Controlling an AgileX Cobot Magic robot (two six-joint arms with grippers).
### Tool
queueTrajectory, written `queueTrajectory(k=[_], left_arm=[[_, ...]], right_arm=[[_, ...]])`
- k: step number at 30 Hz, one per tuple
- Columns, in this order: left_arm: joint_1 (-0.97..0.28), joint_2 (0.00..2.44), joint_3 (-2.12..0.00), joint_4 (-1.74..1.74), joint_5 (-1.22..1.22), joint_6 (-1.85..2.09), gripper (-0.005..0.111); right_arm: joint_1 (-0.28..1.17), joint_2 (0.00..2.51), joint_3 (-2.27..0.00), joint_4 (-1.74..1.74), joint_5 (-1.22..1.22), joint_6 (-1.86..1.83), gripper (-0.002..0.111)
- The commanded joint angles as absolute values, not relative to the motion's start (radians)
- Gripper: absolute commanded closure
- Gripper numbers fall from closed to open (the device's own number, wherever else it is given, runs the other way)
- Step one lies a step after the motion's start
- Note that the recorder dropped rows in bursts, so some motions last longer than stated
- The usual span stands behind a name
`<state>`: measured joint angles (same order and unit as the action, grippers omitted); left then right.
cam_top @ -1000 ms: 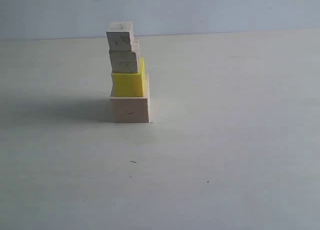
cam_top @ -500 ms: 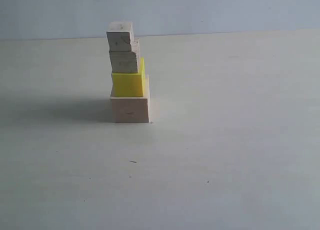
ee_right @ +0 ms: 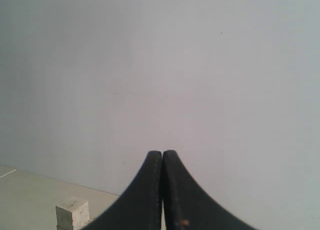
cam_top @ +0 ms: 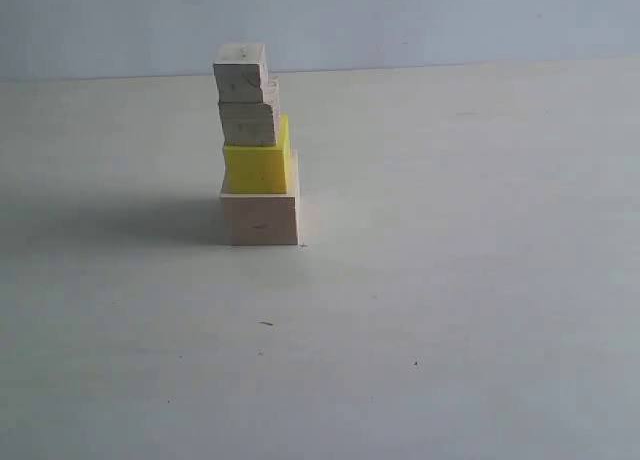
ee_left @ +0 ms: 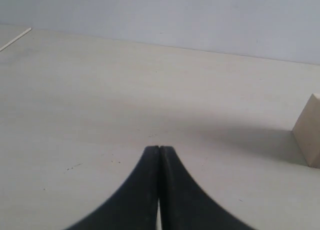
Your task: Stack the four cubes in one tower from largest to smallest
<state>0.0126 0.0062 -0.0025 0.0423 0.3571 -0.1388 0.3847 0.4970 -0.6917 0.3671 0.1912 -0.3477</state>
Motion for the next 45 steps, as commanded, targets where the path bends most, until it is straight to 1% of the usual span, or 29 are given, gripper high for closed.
queueTrajectory(k=[1, 30, 34, 41, 45], left_arm=[[0.008, 0.000, 0.000, 0.036, 0.356, -0.139, 0.107], [0.010, 0.000, 0.000, 0.038, 0.356, -0.134, 0.107], [0.010, 0.000, 0.000, 0.038, 0.356, -0.134, 0.107], [0.010, 0.000, 0.000, 0.038, 0.356, -0.134, 0.107], [0.010, 0.000, 0.000, 0.038, 0.356, -0.134, 0.107]], right_arm=[[0.385, 0.491, -0.686, 0.361, 0.192, -0.347, 0.108], [0.377, 0.466, -0.686, 0.361, 0.194, -0.347, 0.108], [0.289, 0.411, -0.686, 0.373, 0.197, -0.321, 0.108], [0.008, 0.374, -0.682, 0.247, 0.349, -0.294, 0.108], [-0.109, 0.374, -0.603, 0.204, 0.351, -0.238, 0.108]])
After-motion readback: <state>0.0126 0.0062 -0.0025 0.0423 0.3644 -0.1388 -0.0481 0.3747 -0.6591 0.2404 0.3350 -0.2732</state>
